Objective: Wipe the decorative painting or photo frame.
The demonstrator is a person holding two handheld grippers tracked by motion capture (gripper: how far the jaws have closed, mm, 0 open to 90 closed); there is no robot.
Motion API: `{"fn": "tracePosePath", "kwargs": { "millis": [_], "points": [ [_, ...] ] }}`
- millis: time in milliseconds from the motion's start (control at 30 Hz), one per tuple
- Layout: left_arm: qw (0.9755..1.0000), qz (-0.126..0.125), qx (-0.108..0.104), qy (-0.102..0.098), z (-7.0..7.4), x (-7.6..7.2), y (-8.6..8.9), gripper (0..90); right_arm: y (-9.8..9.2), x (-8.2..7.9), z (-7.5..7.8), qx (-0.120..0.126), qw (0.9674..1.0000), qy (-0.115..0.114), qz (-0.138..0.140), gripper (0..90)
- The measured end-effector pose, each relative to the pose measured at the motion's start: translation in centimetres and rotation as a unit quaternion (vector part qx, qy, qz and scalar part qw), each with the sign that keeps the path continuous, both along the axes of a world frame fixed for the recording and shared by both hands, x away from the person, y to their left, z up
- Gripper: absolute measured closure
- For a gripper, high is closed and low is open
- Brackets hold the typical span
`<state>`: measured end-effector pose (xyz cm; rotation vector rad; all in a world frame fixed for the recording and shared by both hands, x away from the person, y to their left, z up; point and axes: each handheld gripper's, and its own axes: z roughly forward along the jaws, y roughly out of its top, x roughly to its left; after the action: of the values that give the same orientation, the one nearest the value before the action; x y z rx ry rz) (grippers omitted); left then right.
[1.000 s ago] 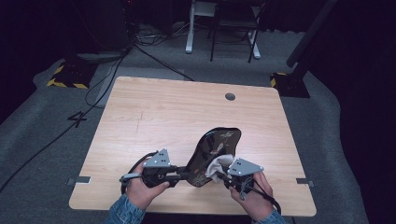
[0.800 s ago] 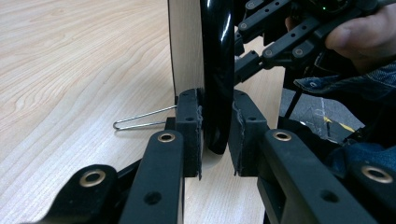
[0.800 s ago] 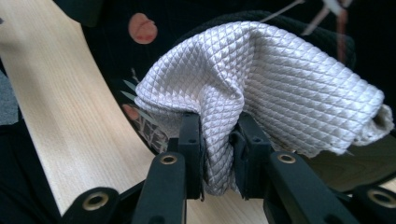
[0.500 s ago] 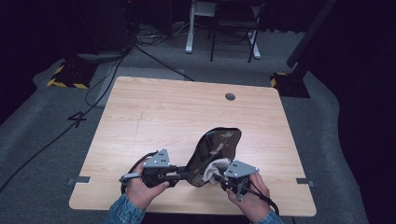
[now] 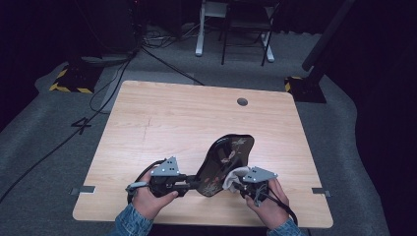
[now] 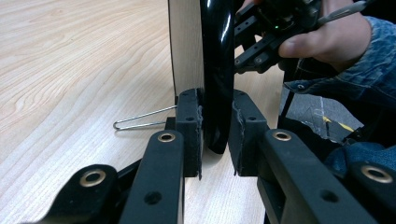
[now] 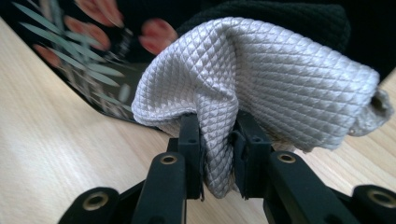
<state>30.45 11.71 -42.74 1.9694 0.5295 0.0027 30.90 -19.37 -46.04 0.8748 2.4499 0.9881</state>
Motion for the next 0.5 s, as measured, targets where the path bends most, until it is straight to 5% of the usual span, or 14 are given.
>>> {"fn": "tracePosePath", "kwargs": {
  "millis": [500],
  "points": [
    [1.0000, -0.002, 0.000, 0.000, 0.0, 0.0, -0.1, 76.1, -2.0, 1.2, -1.4, -0.011, 0.9991, 0.016, -0.037, 75.2]
  ]
}}
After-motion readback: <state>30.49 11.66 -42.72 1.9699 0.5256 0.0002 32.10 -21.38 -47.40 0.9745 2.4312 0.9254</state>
